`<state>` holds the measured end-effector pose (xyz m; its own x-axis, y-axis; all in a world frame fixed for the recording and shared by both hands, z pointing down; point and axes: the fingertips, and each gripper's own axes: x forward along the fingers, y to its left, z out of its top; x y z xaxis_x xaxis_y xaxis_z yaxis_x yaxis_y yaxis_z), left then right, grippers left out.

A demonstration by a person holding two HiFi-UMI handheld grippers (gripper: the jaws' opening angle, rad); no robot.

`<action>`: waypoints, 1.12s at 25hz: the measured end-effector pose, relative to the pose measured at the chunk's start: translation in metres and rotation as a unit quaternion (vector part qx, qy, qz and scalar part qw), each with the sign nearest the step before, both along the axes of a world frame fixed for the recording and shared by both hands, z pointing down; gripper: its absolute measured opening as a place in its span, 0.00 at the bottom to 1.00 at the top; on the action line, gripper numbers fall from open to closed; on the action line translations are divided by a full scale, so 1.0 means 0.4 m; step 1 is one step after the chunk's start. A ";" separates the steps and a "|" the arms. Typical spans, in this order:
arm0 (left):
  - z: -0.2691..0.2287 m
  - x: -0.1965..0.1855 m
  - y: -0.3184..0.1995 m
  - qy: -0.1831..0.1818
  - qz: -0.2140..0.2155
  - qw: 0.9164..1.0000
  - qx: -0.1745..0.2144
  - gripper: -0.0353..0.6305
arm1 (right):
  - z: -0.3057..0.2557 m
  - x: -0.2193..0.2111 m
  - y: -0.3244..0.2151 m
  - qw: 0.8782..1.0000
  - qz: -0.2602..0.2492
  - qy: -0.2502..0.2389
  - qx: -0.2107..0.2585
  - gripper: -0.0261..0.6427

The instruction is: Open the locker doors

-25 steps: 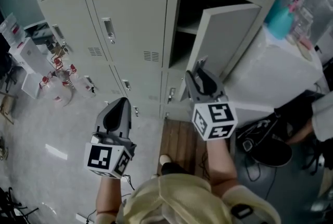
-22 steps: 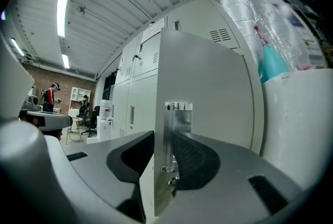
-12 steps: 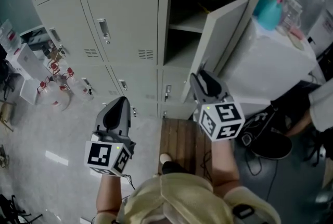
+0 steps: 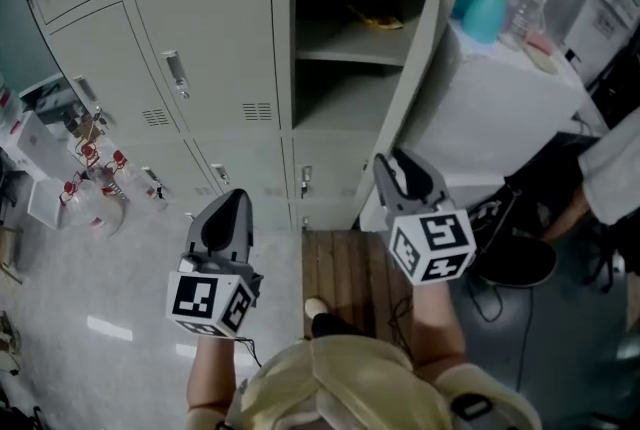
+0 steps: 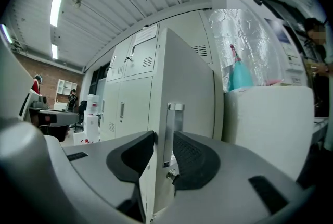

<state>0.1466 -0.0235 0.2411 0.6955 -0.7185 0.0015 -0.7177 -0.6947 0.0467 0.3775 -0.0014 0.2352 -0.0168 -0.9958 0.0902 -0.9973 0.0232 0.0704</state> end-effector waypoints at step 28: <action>0.031 0.084 0.018 -0.004 0.049 0.999 -0.016 0.04 | -0.004 0.204 0.174 0.987 0.160 0.029 0.012 0.18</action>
<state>0.1802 -0.0161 0.2535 0.7628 -0.6459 0.0301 -0.6463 -0.7603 0.0648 0.4591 0.0681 0.2334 0.3034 -0.9511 0.0585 -0.9475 -0.2946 0.1247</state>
